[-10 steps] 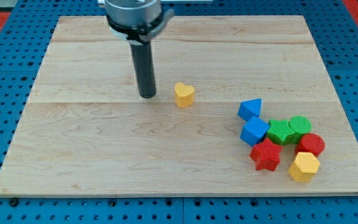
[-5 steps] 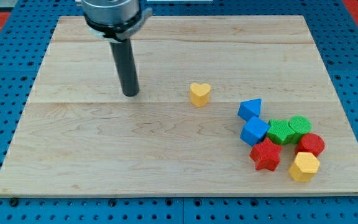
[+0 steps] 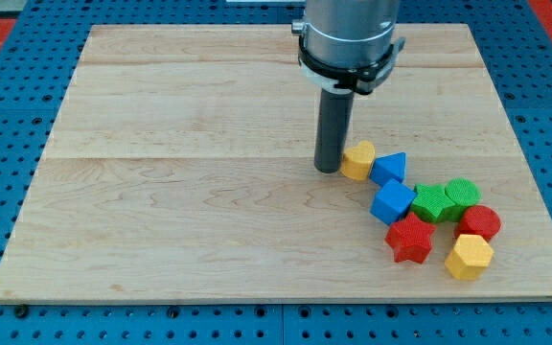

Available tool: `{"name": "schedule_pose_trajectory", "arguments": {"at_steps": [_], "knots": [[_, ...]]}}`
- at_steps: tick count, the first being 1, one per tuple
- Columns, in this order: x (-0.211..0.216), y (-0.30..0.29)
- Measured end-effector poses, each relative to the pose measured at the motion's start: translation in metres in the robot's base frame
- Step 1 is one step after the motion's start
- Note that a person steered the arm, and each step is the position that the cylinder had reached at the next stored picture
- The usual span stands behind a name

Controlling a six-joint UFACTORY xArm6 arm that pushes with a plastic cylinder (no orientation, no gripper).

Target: Push the yellow heart into blue blocks

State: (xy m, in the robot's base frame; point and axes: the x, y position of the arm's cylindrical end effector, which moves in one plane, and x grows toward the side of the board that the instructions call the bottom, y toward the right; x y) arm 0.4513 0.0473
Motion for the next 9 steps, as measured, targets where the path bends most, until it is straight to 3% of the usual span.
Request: {"name": "schedule_pose_trajectory", "arguments": {"at_steps": [1,3,4,6,8,9], "knots": [[-0.030,-0.034],[-0.005,0.053],[0.006,0.055],[-0.050,0.012],[-0.014,0.071],[-0.040,0.045]]}}
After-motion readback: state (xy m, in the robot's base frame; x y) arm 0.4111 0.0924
